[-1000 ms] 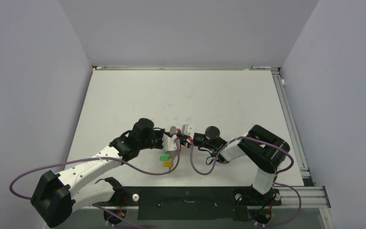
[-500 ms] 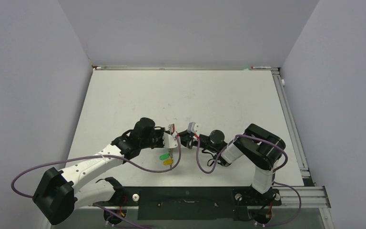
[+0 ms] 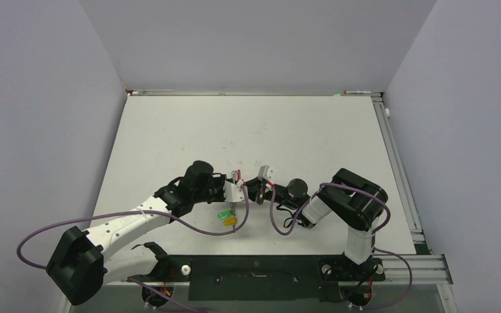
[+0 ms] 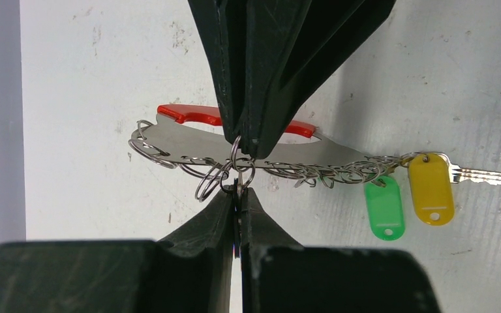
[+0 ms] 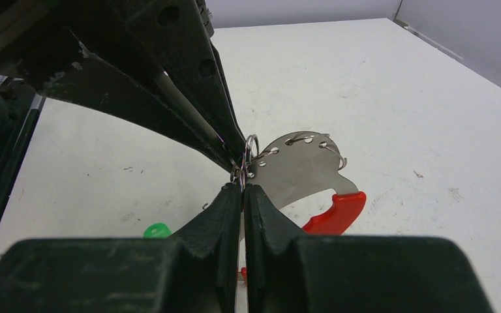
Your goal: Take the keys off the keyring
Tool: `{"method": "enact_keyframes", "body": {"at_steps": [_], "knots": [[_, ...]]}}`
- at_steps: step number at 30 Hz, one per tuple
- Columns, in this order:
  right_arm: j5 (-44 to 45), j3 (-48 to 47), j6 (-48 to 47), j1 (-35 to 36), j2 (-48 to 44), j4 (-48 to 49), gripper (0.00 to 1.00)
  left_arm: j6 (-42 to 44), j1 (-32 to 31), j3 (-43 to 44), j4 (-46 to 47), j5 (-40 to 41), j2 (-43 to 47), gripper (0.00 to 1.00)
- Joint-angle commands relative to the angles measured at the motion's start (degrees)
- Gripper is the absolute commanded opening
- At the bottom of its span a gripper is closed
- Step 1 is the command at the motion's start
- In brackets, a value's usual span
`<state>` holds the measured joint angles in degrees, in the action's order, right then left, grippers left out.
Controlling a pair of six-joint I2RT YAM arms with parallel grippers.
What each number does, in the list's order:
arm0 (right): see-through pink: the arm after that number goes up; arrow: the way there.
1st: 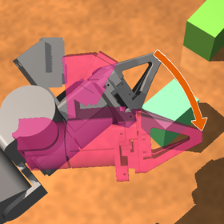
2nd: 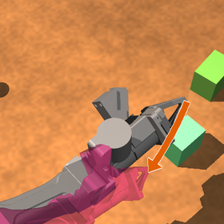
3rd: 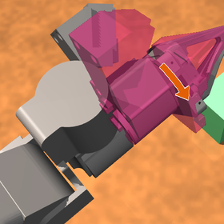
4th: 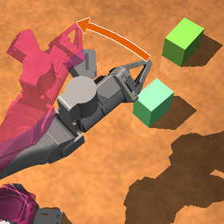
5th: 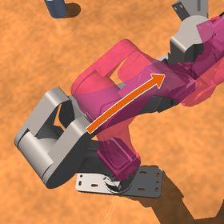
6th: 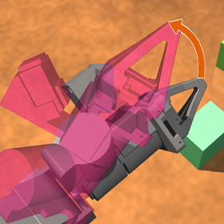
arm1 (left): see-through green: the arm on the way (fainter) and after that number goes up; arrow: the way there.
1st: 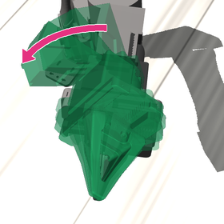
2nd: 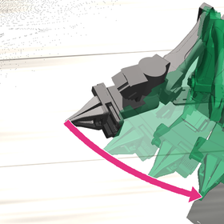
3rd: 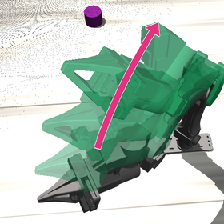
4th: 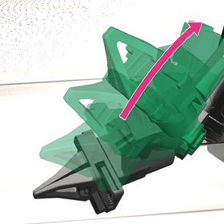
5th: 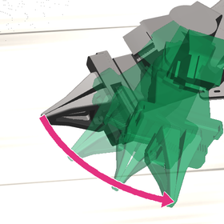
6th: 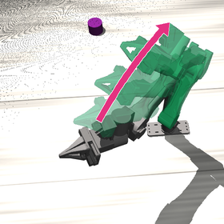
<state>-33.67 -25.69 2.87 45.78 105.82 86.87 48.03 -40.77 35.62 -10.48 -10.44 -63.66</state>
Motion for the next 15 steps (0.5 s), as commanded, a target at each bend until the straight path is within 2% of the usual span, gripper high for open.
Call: {"method": "enact_keyframes", "body": {"at_steps": [1, 6, 15], "knots": [[-0.9, -0.6, -0.5, -0.5, 0.8, 15.1, 0.05, -2.2, 1.3, 0.8, -1.8, 0.8, -0.5, 0.0], [-4.4, 0.1, -1.7, -0.5, -1.1, 15.4, 0.05, -2.4, 5.2, 3.2, -6.7, -2.6, -0.6, 0.0], [-3.6, -0.4, 3.2, -0.7, -1.2, 15.1, 0.05, -2.4, 3.7, 4.6, -7.8, -7.6, -2.0, 0.0]]}}
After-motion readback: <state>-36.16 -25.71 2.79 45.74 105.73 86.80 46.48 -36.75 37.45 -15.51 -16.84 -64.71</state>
